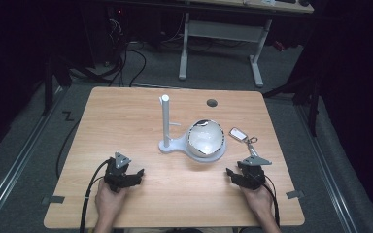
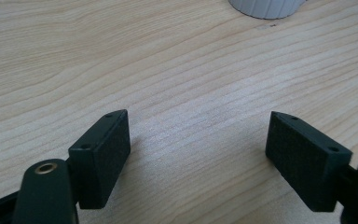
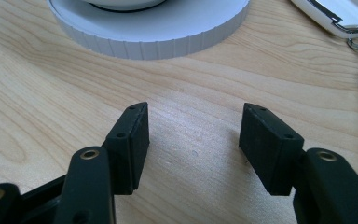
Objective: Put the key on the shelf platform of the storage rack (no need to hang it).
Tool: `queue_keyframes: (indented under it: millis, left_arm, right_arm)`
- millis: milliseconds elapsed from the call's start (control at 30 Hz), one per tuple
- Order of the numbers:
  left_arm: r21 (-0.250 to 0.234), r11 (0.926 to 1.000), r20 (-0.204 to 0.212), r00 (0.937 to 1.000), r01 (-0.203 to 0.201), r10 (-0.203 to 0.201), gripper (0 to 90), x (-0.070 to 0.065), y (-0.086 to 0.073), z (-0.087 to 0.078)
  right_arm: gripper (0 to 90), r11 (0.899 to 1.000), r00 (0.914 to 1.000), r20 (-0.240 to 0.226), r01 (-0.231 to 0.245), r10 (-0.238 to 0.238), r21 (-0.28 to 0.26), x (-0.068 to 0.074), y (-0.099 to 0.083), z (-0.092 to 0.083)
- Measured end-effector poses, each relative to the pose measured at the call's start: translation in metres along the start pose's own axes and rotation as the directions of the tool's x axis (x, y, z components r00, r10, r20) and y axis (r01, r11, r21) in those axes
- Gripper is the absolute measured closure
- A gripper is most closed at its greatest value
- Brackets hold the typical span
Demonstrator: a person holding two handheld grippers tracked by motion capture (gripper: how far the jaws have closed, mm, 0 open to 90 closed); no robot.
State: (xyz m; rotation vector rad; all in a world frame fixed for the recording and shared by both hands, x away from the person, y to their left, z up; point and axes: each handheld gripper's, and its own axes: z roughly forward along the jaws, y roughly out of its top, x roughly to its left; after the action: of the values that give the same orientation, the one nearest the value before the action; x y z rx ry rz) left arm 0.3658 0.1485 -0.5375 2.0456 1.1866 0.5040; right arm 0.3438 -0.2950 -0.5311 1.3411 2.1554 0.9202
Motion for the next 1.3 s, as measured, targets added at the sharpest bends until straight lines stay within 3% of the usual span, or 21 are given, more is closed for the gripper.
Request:
queue_keyframes:
  millis: [467,700,833,1300]
  left_arm:
    - [0.000,1.0000,0.000,1.0000,0.001,-0.001,22.5,0.000,0.000,0.000]
    - [0.000,1.0000,0.000,1.0000,0.001,-0.001,22.5,0.000,0.000,0.000]
    - [0.000,1.0000,0.000,1.0000,0.000,0.000,22.5,0.000,0.000,0.000]
    - [0.000,1.0000,0.001,1.0000,0.000,0.000,22.5,0.000,0.000,0.000]
  right_arm:
    - [45.2,0.998,0.9980,0.007,-0.062,0.062,-0.029,-0.001,-0.005,-0.010]
    - [46.6,0.997,0.9976,0.005,-0.069,0.069,-0.040,-0.002,-0.007,-0.016]
    - [51.9,0.994,0.9956,-0.005,-0.094,0.094,-0.055,-0.004,-0.009,-0.022]
    - [52.6,0.989,0.9916,0.012,-0.127,0.129,-0.069,-0.014,-0.013,-0.032]
